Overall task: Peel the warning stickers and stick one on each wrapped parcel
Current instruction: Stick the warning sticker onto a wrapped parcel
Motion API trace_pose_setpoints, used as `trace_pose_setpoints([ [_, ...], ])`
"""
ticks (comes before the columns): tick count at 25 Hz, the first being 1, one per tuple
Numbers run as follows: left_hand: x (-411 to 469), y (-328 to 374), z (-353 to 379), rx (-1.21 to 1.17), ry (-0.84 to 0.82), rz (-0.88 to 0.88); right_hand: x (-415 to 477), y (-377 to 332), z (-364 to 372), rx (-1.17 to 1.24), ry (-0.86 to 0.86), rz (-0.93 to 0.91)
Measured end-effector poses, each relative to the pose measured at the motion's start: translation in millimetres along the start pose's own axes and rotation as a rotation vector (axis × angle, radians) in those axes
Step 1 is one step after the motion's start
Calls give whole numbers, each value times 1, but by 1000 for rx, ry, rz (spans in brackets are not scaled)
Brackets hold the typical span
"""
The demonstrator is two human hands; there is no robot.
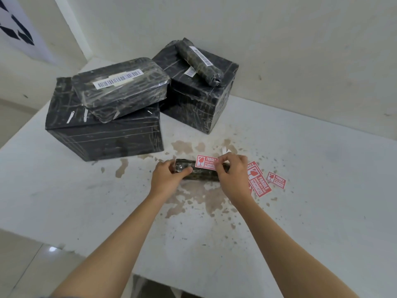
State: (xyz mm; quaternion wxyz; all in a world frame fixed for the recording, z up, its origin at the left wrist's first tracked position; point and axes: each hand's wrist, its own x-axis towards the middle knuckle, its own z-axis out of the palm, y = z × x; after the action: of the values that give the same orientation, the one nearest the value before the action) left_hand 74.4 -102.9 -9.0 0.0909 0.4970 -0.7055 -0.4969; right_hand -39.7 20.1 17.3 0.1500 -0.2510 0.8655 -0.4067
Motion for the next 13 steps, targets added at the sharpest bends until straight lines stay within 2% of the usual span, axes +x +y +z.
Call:
trace_pose_setpoints([
  [2, 2, 0, 1, 29, 43, 78, 4, 0, 2, 57, -80, 8],
  [6, -1, -1, 8, 223, 181, 442, 14, 5, -1, 35, -118, 21],
  [10, -2, -1, 9, 277, 188, 419, 12, 10, 0, 45, -97, -33],
  [13, -4, 0, 9, 499, 228, 613, 12, 14, 2, 36, -78, -44],
])
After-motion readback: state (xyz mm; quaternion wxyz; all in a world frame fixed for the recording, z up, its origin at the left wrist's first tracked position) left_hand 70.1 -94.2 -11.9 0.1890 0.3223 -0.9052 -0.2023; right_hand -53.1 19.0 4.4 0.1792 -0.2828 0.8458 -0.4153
